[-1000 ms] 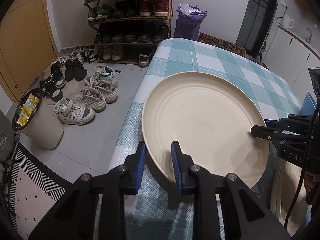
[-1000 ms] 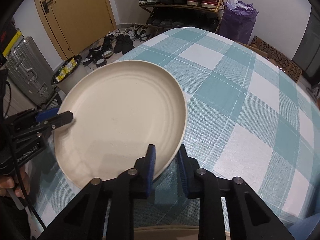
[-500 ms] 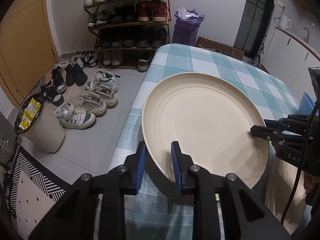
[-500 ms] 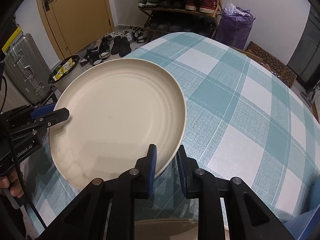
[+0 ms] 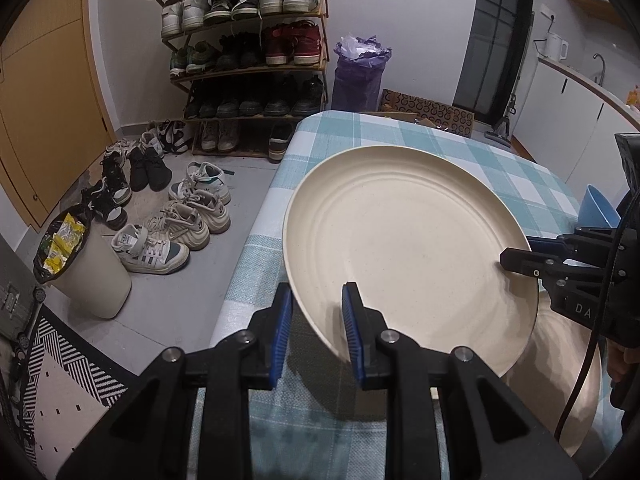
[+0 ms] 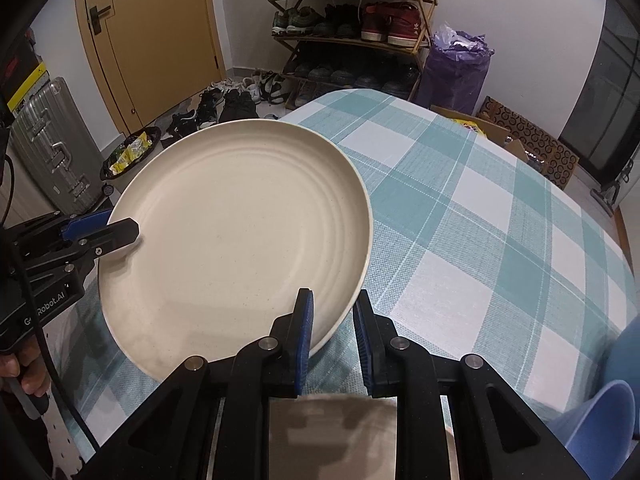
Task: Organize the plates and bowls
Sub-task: 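Lift and carry the cream plate with both grippers toward the stacked plates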
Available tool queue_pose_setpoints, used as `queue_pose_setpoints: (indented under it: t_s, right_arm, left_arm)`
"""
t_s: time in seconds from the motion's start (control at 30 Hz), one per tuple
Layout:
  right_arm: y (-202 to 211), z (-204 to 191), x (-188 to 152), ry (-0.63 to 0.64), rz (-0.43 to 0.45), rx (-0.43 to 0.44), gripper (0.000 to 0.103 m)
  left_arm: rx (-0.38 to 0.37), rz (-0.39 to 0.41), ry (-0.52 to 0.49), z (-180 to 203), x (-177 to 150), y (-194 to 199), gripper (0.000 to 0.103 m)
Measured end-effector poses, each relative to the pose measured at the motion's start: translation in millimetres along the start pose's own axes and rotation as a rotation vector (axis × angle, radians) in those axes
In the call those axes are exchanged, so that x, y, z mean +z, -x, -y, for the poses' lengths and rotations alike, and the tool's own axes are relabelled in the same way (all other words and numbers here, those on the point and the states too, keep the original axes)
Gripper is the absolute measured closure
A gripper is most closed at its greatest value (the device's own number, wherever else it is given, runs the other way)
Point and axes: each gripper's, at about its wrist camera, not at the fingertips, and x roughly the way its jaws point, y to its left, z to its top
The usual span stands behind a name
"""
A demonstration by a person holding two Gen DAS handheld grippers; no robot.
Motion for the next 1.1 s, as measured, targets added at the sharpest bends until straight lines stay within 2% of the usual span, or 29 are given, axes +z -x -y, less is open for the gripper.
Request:
queue_pose_setpoints:
  t_s: [0.53, 1.1]
  right_arm:
    - [54.1, 11.5, -26.7, -0.026, 0.060, -0.042, 0.082]
    - [115.0, 34.5, -78.3, -0.085, 0.114, -0.111, 0.082]
  left_arm:
    - [-0.023, 0.047, -0.052, 33.0, -4.5, 34.5, 0.080]
    - [-0.079, 0.082, -0.133, 84.8, -22.8, 62.7, 0.080]
